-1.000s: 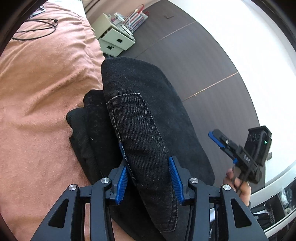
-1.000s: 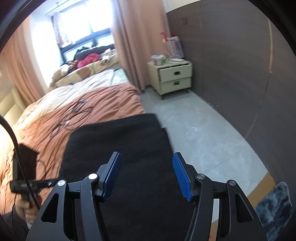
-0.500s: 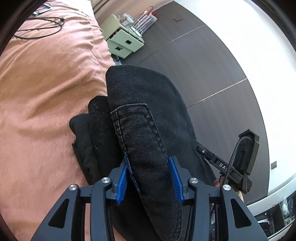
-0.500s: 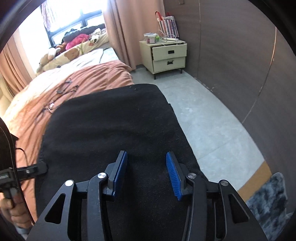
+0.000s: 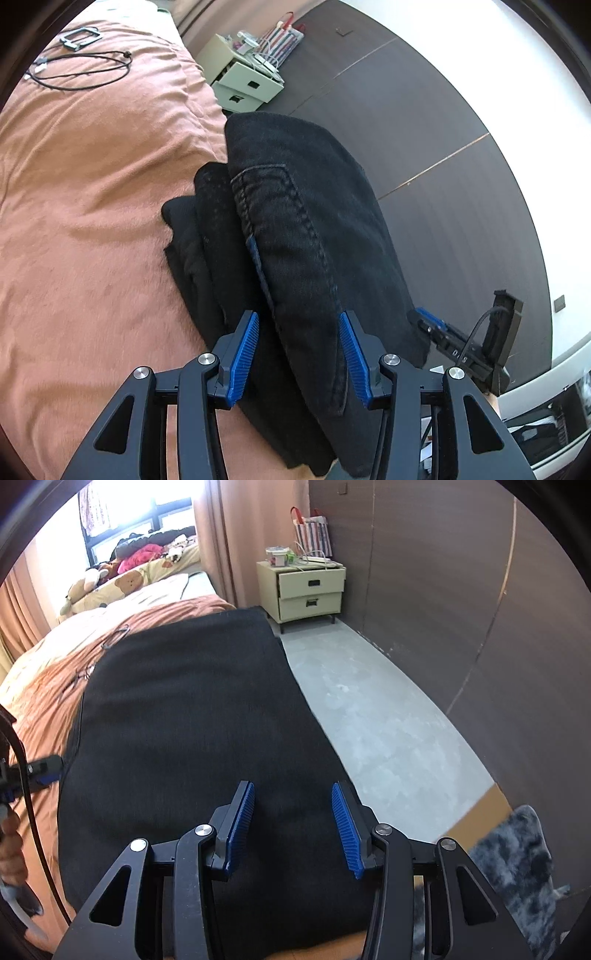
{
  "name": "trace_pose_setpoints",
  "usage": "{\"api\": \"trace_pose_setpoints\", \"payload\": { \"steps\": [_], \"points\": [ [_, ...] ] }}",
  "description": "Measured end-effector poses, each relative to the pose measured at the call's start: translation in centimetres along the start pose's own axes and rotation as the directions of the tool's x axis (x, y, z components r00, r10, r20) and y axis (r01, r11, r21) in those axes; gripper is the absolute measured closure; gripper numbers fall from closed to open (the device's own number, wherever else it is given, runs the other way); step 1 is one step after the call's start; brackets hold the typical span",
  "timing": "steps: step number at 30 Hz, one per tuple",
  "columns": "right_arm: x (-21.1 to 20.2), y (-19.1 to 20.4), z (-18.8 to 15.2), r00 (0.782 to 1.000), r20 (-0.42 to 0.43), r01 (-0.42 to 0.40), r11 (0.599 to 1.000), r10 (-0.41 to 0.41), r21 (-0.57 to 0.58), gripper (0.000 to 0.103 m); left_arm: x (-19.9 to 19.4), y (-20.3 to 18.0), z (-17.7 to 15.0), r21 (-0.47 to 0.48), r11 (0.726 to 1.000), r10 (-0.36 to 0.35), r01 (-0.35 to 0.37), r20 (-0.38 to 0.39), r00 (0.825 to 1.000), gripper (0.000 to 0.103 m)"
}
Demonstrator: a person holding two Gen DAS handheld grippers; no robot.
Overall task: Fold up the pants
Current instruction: 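Lower the pants onto the black clothes stack and open both tools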
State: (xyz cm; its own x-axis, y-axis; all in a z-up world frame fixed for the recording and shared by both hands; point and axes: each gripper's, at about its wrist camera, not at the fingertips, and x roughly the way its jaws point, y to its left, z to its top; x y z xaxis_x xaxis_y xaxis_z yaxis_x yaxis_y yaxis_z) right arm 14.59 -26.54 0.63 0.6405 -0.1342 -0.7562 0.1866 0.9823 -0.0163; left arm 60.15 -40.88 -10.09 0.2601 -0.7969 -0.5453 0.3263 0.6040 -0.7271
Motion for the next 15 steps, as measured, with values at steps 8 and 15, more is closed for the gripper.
{"api": "trace_pose_setpoints", "payload": {
  "steps": [8, 15],
  "points": [
    [-4.2, 0.1, -1.0, 1.0, 0.016, -0.028, 0.996, 0.026, 0.085, 0.061, -2.7, -2.2, -1.9, 0.081, 0.994, 0.075, -0.076, 0.016, 0.997, 0.05],
    [-9.3, 0.7, -2.3, 0.995, 0.097, -0.024, 0.994, 0.014, 0.109, 0.025, -6.7, -4.2, -3.4, 0.139, 0.98, 0.137, -0.145, 0.062, 0.989, 0.032]
  ]
}}
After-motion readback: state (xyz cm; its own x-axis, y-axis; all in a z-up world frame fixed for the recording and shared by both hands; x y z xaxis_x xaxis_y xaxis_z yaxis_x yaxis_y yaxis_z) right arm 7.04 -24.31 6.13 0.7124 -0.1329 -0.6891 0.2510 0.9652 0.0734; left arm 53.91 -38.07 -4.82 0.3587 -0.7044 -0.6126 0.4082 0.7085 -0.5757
